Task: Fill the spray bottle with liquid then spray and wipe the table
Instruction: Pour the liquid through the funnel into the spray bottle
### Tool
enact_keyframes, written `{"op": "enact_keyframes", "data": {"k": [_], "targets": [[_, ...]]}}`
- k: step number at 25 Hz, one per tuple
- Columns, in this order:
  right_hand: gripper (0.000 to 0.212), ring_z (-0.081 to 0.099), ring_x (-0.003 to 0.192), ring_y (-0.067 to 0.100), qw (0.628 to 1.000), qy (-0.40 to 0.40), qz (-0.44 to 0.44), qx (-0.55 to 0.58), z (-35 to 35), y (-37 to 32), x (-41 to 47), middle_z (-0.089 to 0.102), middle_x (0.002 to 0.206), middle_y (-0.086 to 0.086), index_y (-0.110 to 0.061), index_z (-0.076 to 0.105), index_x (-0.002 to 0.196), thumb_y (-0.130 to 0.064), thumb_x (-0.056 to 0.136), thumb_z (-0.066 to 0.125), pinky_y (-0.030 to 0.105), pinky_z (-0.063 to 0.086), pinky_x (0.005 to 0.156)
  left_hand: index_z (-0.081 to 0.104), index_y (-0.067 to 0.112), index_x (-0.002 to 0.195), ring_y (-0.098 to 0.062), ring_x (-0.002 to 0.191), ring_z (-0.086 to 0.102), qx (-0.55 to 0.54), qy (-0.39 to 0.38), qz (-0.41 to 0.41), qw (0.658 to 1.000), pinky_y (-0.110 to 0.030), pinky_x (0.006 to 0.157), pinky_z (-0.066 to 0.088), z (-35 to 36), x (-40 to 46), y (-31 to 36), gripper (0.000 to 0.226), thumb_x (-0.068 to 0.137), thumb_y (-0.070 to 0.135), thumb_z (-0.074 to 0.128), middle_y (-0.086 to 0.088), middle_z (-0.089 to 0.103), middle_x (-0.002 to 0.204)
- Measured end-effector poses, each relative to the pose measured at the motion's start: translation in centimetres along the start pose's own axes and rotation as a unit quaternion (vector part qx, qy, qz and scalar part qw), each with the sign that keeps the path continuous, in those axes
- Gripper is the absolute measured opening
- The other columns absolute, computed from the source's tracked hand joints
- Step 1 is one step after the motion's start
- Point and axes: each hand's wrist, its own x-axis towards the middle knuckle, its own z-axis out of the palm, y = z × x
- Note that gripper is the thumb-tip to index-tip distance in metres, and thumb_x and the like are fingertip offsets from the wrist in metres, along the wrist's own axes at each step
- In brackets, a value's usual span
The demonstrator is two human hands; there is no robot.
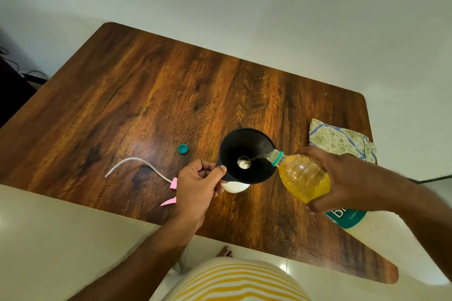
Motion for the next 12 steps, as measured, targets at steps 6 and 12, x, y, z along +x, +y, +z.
{"op": "enact_keyframes", "data": {"k": [6, 12], "targets": [[0.089, 0.064, 0.089, 0.008, 1.0, 0.002, -0.003, 0.007, -0.15, 0.08, -0.07, 0.056, 0.111, -0.017, -0.047, 0.028, 0.131, -0.049, 0.062, 0.084, 0.016, 0.05, 0.067, 0.067, 0.007, 0.091, -0.014, 0.051, 0.059, 0.001, 0.002, 0.002, 1.0, -0.021, 0.046, 0.046, 0.02, -0.02, 0.04, 0.006, 0.089, 0.012, 0.07, -0.015, 0.073, 0.071], [0.09, 0.062, 0.092, 0.01, 1.0, 0.0, 0.001, 0.0, -0.36, 0.03, -0.19, 0.054, 0.115, -0.016, -0.047, 0.026, 0.133, -0.047, 0.064, 0.083, 0.015, 0.047, 0.066, 0.067, 0.008, 0.09, -0.013, 0.05, 0.059, 0.0, 0.002, 0.002, 1.0, -0.02, 0.045, 0.045, 0.08, -0.03, 0.04, 0.005, 0.089, 0.012, 0.07, -0.01, 0.072, 0.068]]}}
